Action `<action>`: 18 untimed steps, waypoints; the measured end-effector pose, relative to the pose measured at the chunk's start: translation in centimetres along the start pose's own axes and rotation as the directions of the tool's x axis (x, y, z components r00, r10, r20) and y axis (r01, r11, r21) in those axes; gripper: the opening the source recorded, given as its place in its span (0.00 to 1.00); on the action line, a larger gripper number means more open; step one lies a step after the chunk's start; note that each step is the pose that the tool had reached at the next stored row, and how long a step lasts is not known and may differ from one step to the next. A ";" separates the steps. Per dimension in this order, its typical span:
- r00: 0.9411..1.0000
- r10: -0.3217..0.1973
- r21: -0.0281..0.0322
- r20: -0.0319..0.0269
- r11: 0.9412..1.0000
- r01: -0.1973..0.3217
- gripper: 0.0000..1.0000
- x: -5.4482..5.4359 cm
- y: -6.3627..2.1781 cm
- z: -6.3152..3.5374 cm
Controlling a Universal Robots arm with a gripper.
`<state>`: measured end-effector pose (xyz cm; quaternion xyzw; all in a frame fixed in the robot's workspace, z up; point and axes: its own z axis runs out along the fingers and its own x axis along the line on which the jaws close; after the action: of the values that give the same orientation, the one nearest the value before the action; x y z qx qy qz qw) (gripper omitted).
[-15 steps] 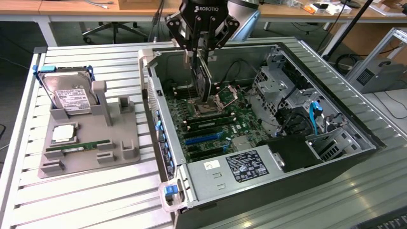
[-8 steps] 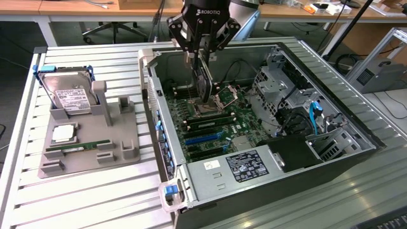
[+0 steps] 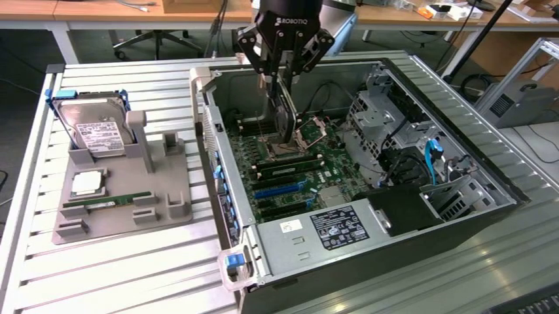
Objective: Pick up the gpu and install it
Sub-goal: 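Pick up the gpu and move the gpu toward the slot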
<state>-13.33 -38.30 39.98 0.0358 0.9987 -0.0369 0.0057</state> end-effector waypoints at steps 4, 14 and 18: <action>1.000 0.000 0.000 0.000 1.000 0.000 0.27 -0.5 0.04 0.11; 1.000 0.000 0.000 0.000 1.000 0.000 0.27 -1.9 0.16 0.35; 1.000 0.000 0.000 0.000 1.000 0.000 0.27 -3.0 0.26 0.59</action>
<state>-10.29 -38.31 39.42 0.0357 0.9987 -0.0368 0.0057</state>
